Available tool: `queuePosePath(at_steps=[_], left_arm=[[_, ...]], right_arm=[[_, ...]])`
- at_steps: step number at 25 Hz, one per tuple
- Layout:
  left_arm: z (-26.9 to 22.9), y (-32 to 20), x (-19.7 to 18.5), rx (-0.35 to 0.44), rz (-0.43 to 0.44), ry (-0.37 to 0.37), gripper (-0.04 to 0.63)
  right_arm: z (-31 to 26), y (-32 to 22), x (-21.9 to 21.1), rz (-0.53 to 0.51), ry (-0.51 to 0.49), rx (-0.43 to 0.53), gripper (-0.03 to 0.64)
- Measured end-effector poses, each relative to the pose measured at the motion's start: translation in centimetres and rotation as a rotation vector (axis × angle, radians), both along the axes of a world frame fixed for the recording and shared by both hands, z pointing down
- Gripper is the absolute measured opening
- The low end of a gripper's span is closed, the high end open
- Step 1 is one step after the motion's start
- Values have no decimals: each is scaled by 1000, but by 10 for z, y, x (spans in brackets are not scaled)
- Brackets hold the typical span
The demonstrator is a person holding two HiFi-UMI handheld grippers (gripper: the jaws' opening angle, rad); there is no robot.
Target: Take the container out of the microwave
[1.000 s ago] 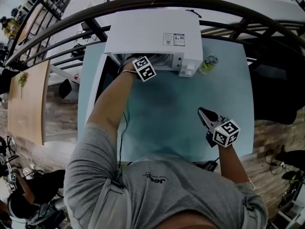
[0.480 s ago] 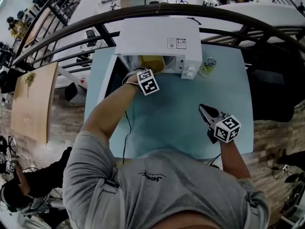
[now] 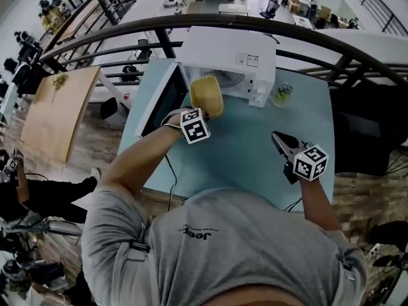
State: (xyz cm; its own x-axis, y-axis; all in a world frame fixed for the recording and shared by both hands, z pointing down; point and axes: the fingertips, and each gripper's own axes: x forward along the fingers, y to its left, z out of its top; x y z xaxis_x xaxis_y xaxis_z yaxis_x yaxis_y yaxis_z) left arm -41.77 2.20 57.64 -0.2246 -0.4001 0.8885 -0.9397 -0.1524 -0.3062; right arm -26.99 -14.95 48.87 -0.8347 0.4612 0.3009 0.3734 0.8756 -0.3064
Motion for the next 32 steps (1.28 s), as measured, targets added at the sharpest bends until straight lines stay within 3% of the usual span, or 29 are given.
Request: queuePosePath(at_steps=[3,7,12,21,32], left_arm=[[-19,2,20,37,12,-9,36],[-53,-3,31,97,101,-47,35],[-117,-1,49,185,247,-92,35],[-193,-9,91,253,505,-149,35],[-249,-80,170,329,607,-201,35]], right_arm=[[-14,-3,-3,-6,-25,32,18],[-47,-1,-5,56,-86,64,18],[-102,11,19,214,-160,100,18],[-183,6,84,499,-253,163,17],[-242,-48,176,598,-322,267,17]])
